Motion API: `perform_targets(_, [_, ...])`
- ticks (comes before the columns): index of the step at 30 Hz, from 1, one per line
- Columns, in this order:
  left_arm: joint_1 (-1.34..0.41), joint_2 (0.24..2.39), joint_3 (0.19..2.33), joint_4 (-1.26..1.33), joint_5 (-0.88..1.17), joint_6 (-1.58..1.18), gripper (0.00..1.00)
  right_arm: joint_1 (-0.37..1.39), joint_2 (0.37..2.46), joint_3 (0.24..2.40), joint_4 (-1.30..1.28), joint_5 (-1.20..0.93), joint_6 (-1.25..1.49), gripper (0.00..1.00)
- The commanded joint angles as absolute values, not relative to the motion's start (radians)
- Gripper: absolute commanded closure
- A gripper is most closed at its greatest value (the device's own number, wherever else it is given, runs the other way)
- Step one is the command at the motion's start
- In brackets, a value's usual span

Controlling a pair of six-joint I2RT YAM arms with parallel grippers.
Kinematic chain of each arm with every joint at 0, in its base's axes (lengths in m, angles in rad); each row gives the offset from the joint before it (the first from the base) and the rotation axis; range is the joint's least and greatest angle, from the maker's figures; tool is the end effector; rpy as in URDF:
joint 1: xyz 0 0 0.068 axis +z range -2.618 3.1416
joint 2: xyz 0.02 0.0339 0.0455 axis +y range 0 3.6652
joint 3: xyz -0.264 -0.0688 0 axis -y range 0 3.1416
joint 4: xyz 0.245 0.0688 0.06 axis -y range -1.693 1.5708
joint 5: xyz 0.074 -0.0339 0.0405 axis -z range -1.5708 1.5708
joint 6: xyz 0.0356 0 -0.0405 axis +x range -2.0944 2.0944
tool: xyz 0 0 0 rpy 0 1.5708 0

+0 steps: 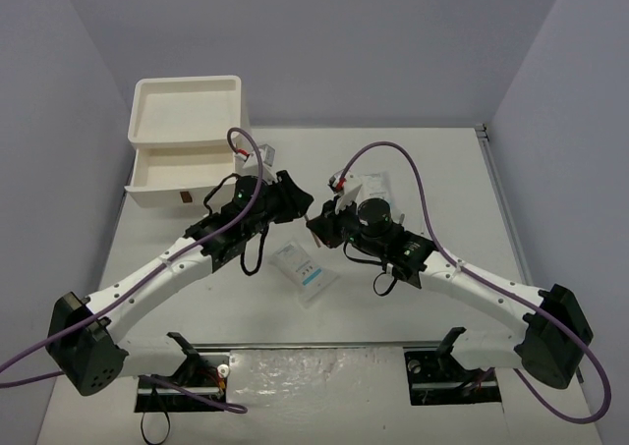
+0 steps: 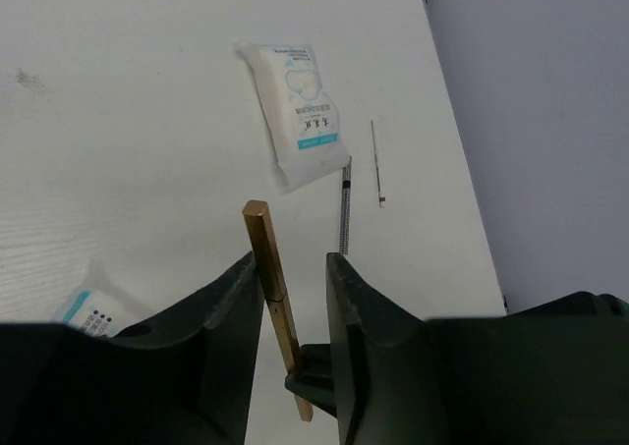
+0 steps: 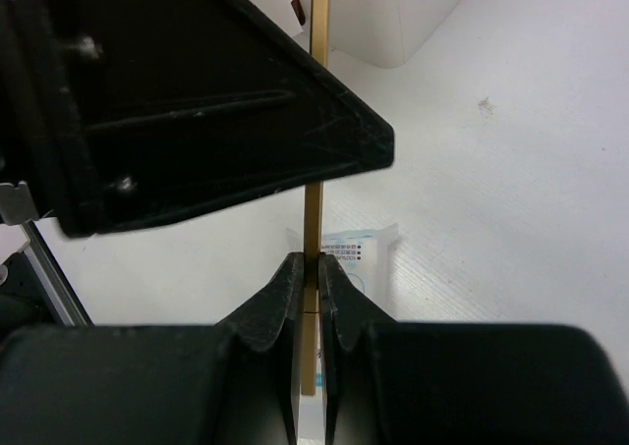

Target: Organize the makeup

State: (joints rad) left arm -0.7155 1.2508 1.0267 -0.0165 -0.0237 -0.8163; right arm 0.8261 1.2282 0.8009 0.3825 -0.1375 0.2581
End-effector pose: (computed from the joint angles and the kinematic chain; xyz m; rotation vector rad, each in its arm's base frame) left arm 0.2237 -0.1933 0.3420 -0.1160 1.9409 -1.0405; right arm 0.1918 0.2153 0.3103 -0.5824 1.5968 0.9367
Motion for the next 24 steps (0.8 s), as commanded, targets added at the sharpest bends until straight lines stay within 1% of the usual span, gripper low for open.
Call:
perform_targets(1, [-0.724, 1.247, 1.08, 0.089, -0.07, -0.855, 0.87, 0.831, 1.189, 0.807, 0.488, -0.138, 0.262, 1.0])
perform_targets(3, [-0.724, 1.247, 1.082, 0.089, -0.076, -0.856, 0.97, 0.831, 1.187, 0.807, 0.488, -0.116, 0.262, 0.98])
perform_targets(4, [-0.724, 1.247, 1.083, 0.09, -0.079, -0.856, 1.0, 0.831, 1.185, 0.806, 0.488, -0.106, 0.262, 0.96])
perform_targets(7, [-0.724, 1.243, 1.084, 0.093, -0.094, -0.853, 1.0, 0.831, 1.183, 0.812, 0.478, -0.079, 0.258, 0.73])
perform_targets(9, [-0.724, 1.243, 1.087, 0.091, -0.11, -0.849, 1.0, 0.83, 1.179, 0.82, 0.459, -0.048, 0.256, 0.53])
perform_targets(14, [-0.693, 1.232, 1.125, 0.06, -0.166, -0.816, 1.0, 0.821, 1.153, 0.854, 0.335, 0.138, 0.248, 0.29])
perform_targets(16, [-0.654, 1.22, 1.13, 0.058, -0.182, -0.814, 1.0, 0.81, 1.134, 0.865, 0.286, 0.209, 0.243, 0.22])
perform_targets(18, [-0.561, 1.192, 1.125, 0.052, -0.193, -0.828, 1.0, 0.789, 1.115, 0.859, 0.218, 0.304, 0.253, 0.19])
perform_targets(20, [-0.471, 1.164, 1.115, 0.057, -0.193, -0.852, 1.0, 0.749, 1.096, 0.845, 0.178, 0.329, 0.279, 0.17])
perform_targets(24, [-0.294, 1.111, 1.084, 0.105, -0.192, -0.915, 1.0, 0.63, 1.061, 0.787, 0.152, 0.282, 0.312, 0.16])
